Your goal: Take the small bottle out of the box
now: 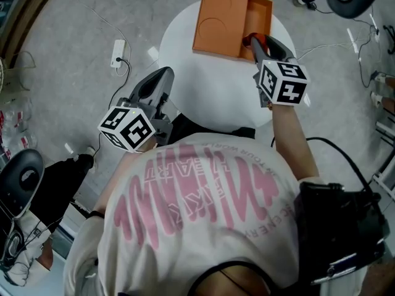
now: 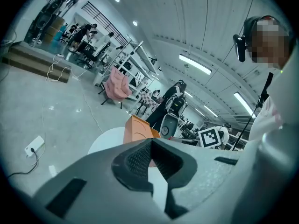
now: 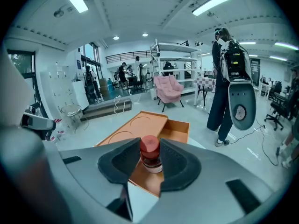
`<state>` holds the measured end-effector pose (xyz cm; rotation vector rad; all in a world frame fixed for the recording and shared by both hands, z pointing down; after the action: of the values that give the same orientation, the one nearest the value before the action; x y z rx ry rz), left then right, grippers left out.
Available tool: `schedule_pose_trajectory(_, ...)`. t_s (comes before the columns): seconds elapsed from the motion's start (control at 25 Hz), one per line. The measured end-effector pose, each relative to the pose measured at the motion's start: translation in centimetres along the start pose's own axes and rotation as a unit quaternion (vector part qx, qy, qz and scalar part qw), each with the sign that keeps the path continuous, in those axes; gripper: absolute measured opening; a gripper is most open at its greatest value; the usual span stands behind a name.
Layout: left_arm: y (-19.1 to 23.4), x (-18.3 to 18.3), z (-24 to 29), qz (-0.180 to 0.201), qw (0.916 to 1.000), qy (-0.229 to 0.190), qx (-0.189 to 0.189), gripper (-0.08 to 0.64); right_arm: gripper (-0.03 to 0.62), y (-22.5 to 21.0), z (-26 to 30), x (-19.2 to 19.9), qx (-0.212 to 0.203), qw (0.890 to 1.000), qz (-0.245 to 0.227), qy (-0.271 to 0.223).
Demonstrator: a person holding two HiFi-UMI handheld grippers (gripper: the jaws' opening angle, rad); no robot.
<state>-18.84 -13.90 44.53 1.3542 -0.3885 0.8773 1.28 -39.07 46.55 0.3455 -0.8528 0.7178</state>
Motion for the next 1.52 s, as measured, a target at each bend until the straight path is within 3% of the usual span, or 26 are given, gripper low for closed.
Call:
schedule_pose_trajectory(0.76,-0.5,-3.0,0.2,0.015,0.9988,-0.016,0.043,0.008,0.126,0.7,-3.6,-2.8,0.020,0.999,0.014,-0.027)
schedule_pose_trajectory(1.52,-1.7,-5.7,1.1,0.050,0.9932,-0.017,0.104,0.008,0.126,1.6,-9.5,-5.3,0.054,0.994,0.021,-0.097)
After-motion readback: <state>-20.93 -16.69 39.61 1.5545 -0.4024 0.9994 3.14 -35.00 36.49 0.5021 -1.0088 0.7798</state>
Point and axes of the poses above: the fingertips, and each gripper's own axes: z forward along the fingers, y to its left, x out of its underside, the point moved 9 cm from there along -z, backward along the fingers, and after that the axes turned 10 degrees about x, right-handed, at the moved point
